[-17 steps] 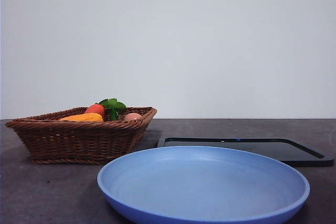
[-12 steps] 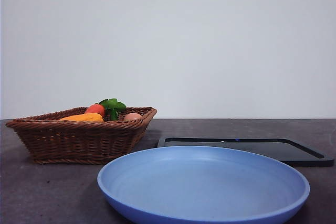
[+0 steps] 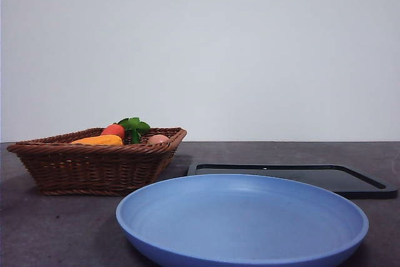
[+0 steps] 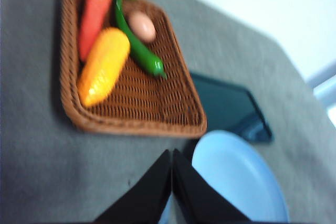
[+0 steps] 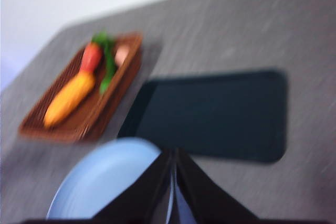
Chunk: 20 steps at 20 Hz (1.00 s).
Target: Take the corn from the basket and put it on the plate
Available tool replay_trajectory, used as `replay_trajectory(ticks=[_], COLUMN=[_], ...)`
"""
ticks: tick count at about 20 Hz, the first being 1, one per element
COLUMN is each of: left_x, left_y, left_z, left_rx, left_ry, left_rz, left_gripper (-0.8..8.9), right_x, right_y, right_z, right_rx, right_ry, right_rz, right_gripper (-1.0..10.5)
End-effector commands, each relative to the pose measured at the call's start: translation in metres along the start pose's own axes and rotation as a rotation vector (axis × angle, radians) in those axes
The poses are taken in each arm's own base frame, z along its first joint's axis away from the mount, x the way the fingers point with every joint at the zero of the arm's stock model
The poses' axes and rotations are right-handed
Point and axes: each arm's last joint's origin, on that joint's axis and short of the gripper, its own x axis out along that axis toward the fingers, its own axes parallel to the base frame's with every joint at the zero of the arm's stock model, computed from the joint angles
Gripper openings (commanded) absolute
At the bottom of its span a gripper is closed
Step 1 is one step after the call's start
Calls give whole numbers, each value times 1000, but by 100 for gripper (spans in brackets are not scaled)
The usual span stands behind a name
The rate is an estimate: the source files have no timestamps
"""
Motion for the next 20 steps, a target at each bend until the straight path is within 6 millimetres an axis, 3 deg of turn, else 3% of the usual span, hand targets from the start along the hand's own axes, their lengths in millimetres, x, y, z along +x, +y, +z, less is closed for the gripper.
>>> replay_trajectory(ticks=[1, 9, 15, 20], left_x=[0, 7, 15, 16], left_y=[-5, -12, -16, -15], left_z=[8, 22, 30, 30], left_rx=[98, 125, 116, 112], left_ry=[67, 232, 287, 291], left_rz=[-25, -59, -77, -75], left_gripper=[6, 6, 26, 362], right_x=[3, 15, 29, 33], right_y=[4, 11, 13, 12], right_z=[8, 17, 19, 21], right_rx=[-84, -116, -110, -62], right_ry=[89, 363, 441, 438], right_rz=[41, 99, 132, 102], right_gripper=[1, 1, 4, 275])
